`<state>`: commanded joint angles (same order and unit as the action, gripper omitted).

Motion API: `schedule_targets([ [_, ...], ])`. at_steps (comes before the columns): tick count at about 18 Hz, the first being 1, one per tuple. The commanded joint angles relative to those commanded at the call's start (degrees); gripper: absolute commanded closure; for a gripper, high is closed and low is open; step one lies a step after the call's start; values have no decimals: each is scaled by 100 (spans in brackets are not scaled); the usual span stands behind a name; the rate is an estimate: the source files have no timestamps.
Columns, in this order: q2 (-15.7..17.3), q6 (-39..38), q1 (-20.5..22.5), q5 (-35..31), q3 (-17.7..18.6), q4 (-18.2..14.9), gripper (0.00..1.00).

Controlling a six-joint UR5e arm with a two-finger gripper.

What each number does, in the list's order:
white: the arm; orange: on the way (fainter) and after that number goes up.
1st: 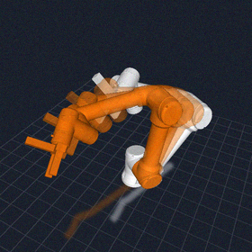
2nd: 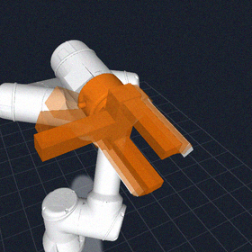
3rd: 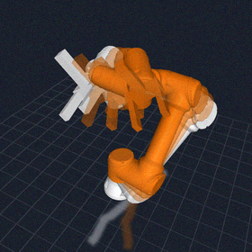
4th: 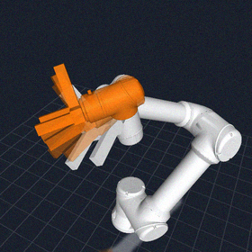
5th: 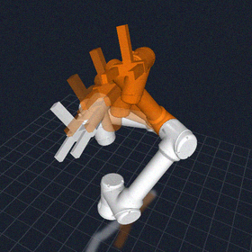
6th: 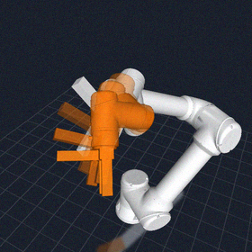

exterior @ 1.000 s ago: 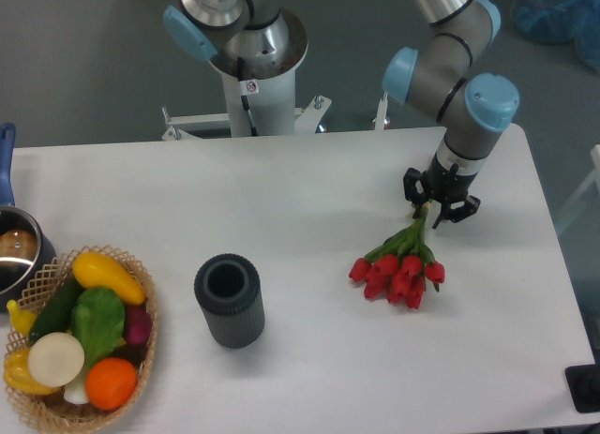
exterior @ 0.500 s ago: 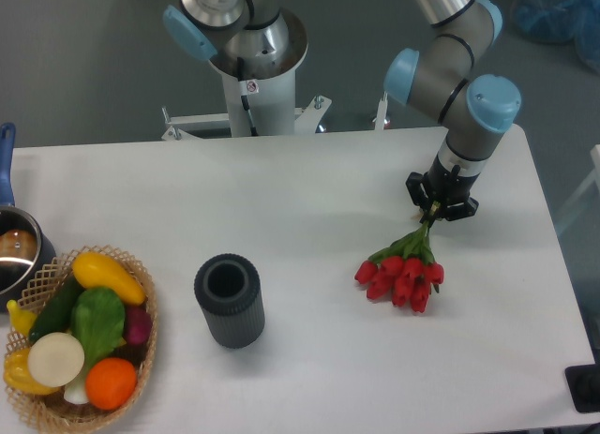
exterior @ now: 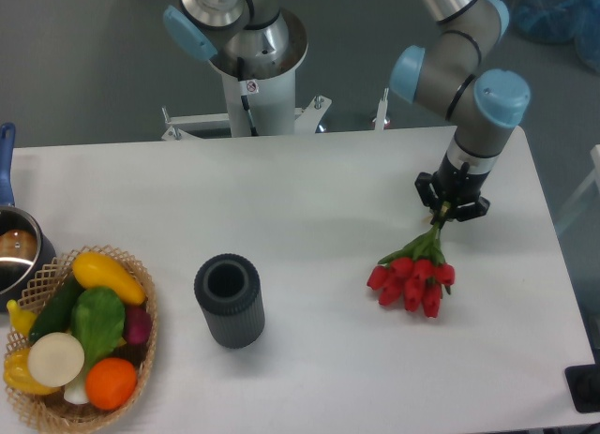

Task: Pick up the flowers from the table
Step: 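Lift the held tulips up off the table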

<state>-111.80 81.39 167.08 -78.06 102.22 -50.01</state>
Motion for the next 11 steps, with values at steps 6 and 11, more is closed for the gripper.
schedule_targets([
  [6,272,-88,88,667,-237,18,89],
  [11,405,-404,158,1388,-483,26,89],
])
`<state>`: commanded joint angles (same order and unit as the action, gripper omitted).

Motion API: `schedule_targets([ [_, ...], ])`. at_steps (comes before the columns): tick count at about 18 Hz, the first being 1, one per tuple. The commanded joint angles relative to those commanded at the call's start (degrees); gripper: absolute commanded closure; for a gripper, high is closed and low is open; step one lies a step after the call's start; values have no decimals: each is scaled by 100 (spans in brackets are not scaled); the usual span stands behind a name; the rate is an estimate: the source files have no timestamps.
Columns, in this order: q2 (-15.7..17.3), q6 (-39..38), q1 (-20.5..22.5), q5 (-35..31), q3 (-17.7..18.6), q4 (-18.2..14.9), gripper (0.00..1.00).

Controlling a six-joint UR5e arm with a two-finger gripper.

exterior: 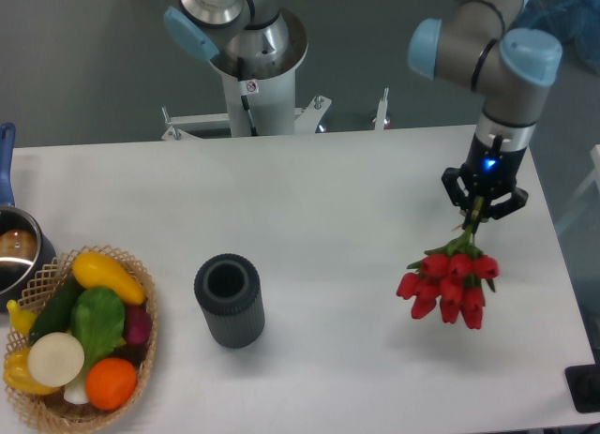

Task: Pick up the flowers from the table
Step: 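Lift the held tulips up off the table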

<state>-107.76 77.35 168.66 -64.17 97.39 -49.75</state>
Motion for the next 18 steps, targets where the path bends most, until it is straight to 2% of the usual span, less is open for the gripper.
schedule_targets([
  [3,97,-211,70,553,-88,0,89],
  [7,237,-264,298,958,-106,0,89],
  [18,343,-256,439,1153,-53,0,89],
])
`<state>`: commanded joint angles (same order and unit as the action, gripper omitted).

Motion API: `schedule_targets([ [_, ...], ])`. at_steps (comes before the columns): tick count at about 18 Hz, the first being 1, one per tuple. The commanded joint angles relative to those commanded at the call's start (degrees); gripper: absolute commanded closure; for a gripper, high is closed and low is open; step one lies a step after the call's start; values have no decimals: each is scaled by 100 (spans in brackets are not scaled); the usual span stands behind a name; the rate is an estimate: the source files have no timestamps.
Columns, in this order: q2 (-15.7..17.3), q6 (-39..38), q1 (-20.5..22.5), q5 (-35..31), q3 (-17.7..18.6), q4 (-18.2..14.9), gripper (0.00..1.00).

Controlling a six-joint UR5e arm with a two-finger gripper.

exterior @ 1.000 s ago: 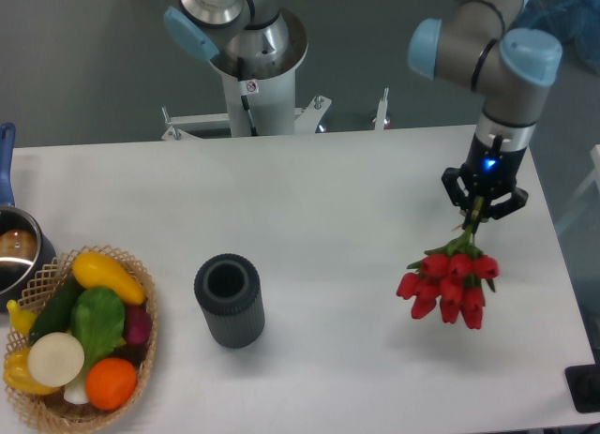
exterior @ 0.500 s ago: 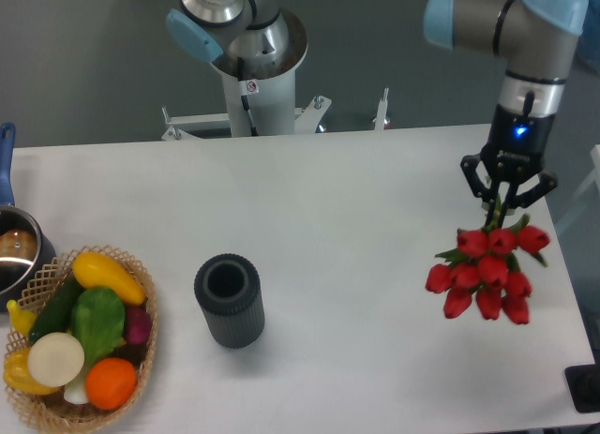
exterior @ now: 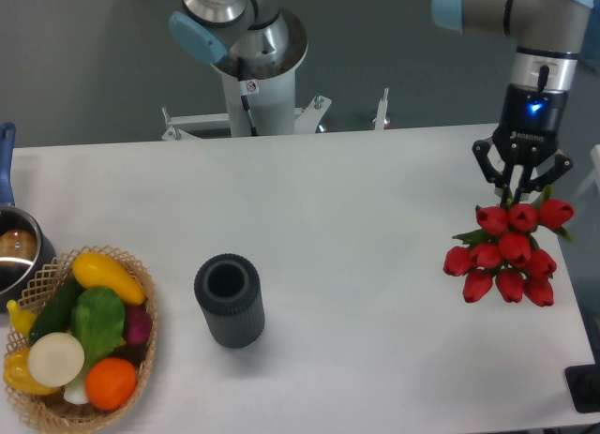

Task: Pick up the flowers from the table
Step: 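Lift the held tulips up off the table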

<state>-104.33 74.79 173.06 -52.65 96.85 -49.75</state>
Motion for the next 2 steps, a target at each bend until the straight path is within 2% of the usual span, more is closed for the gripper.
schedule_targets([
  [2,0,0,26,0,0,0,89],
])
